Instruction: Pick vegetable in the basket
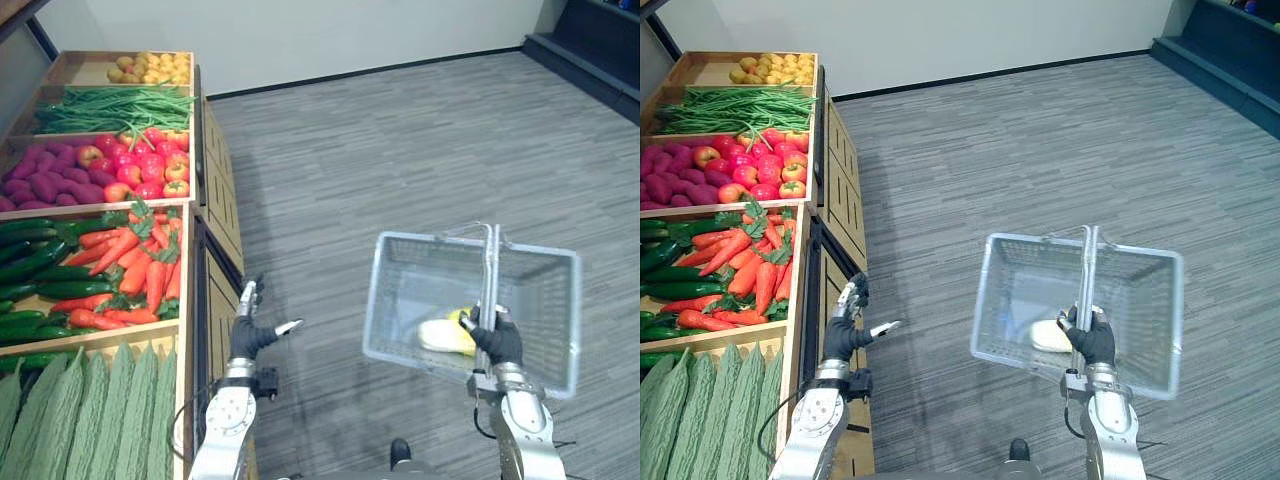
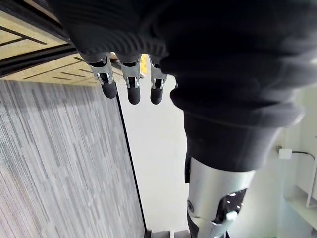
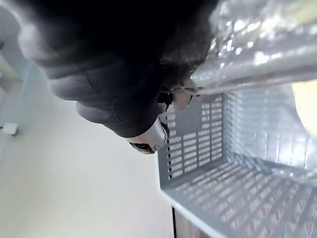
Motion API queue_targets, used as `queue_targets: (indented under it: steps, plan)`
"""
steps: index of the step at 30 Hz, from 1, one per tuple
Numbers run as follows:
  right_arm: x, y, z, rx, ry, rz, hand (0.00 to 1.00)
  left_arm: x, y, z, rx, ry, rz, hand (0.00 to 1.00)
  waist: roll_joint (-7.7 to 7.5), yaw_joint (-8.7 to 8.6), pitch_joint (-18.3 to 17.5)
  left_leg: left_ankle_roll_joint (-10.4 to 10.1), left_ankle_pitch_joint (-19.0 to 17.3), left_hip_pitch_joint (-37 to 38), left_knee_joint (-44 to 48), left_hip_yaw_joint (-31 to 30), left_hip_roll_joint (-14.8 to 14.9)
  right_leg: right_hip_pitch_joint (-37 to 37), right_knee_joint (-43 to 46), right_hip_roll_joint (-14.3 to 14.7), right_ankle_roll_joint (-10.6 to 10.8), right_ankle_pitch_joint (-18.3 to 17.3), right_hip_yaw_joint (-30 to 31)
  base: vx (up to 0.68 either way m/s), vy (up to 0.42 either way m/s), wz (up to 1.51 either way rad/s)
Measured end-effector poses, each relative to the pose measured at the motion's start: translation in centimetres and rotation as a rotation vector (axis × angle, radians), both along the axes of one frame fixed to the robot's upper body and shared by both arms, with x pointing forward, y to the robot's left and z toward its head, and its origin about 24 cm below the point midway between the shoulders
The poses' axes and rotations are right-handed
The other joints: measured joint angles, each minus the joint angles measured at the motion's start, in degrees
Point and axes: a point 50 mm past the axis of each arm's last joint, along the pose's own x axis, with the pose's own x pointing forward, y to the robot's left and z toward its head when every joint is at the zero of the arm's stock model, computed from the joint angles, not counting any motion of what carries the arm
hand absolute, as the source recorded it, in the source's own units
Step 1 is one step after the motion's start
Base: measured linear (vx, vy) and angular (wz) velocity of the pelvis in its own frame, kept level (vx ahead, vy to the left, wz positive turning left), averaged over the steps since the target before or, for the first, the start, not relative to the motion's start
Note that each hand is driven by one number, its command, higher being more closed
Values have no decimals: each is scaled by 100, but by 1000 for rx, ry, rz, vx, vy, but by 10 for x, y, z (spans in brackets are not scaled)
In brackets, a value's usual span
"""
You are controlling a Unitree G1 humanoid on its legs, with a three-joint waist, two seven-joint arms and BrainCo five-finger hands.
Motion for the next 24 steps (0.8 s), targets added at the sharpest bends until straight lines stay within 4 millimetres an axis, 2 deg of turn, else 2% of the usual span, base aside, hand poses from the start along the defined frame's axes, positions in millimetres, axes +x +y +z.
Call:
queue_targets:
  steps: [5, 7, 9, 10, 11, 12, 13, 14, 15, 17, 18, 19, 20, 21, 22, 23, 24]
  plan:
    - [-19, -12, -26, -16, 142, -77, 100, -2, 15, 0, 10, 0, 75, 0, -1, 41, 0, -31, -64, -7, 0, -23, 4, -7, 40, -7, 22, -131, -57, 0, -8, 3]
    - [-21, -12, -32, -28, 178, -78, 100, -2, 13, -1, 5, 1, 74, 0, -9, 51, 5, -50, -266, -21, 112, -57, -4, -260, 664, -110, 95, -606, -119, 16, 15, 4]
    - [-24, -12, -37, -34, 209, -82, 100, -1, 11, -1, -4, 0, 75, 0, -92, 13, 45, -25, -517, -10, 350, -201, -46, -576, 1813, -356, 99, -1163, -182, 67, 34, 25]
    - [-24, -12, -39, -47, 223, -79, 100, -1, 11, -5, -7, 18, 85, 0, -105, -8, 52, 7, -655, 7, 463, -260, -45, -791, 2521, -493, 90, -1301, -229, 72, 24, 26]
    - [-23, -12, -39, -53, 227, -76, 100, -2, 12, -8, -6, 30, 93, 0, -83, -21, 47, 43, -691, 23, 492, -308, -44, -898, 2834, -544, 79, -1308, -252, 127, 37, 24]
    - [-21, -11, -39, -59, 226, -71, 100, -2, 12, -10, -4, 41, 101, 0, -81, -54, 63, 161, -723, 125, 456, -409, -62, -1243, 3724, -697, -101, -1258, -274, 206, 37, 21]
    - [-20, -9, -40, -58, 225, -67, 100, -1, 11, -11, -3, 44, 103, 0, -18, -53, 64, 180, -772, 300, 424, -471, -23, -1641, 4268, -698, -301, -1555, -239, 190, 27, 15]
    - [-18, -9, -39, -60, 223, -64, 100, -1, 10, -12, -3, 46, 106, 0, 41, -37, 100, 163, -832, 325, 443, -476, 23, -1778, 4262, -637, -277, -1692, -183, 191, -27, 11]
    - [-16, -8, -38, -61, 217, -60, 100, 0, 11, -13, 5, 50, 107, 0, 26, -45, 115, 138, -923, 349, 504, -534, 104, -1991, 4186, -524, -284, -1755, -101, 206, -66, 24]
    - [-11, -8, -36, -64, 201, -59, 100, 5, 11, -17, 7, 65, 109, 0, 75, -63, 195, -8, -1036, 528, 499, -670, 313, -2498, 3711, -192, -173, -1604, 230, 381, -152, 49]
    - [-9, -8, -32, -70, 184, -58, 100, 7, 9, -18, 6, 70, 102, 0, 84, -86, 214, -155, -1077, 666, 512, -712, 405, -2690, 3044, -9, -26, -1231, 498, 500, -235, 52]
    - [-7, -7, -28, -77, 167, -59, 100, 7, 8, -18, 9, 67, 100, 0, -58, -86, 188, -323, -1168, 775, 550, -758, 360, -2665, 2484, 12, -2, -808, 734, 574, -288, 69]
    - [-4, -11, -22, -106, 147, -54, 100, 7, 4, -23, 0, 89, 102, 0, 88, -172, 260, -500, -1339, 942, 708, -965, 474, -2608, 2770, 124, -66, -294, 884, 488, -257, 45]
    - [0, -13, -19, -125, 140, -41, 100, 6, 0, -26, -17, 105, 99, 0, 235, -171, 264, -527, -1306, 935, 837, -1000, 605, -2598, 2940, 176, -113, -408, 808, 484, -254, 37]
    - [8, -11, -14, -143, 117, -13, 100, 6, -6, -26, -40, 102, 98, 0, 362, -145, 278, -570, -1129, 812, 1247, -1115, 698, -2602, 3240, 235, -195, -733, 711, 461, -278, 8]
    - [12, -8, -11, -149, 104, 5, 100, 8, -10, -25, -49, 96, 89, 0, 390, -92, 260, -601, -900, 634, 1763, -1192, 740, -2525, 3373, 232, -245, -951, 663, 564, -351, 21]
    - [12, -5, -8, -153, 91, 15, 100, 11, -16, -22, -62, 85, 72, 0, 360, -42, 330, -602, -458, 268, 2747, -1283, 886, -2207, 3303, 265, -320, -1147, 569, 482, -293, 25]
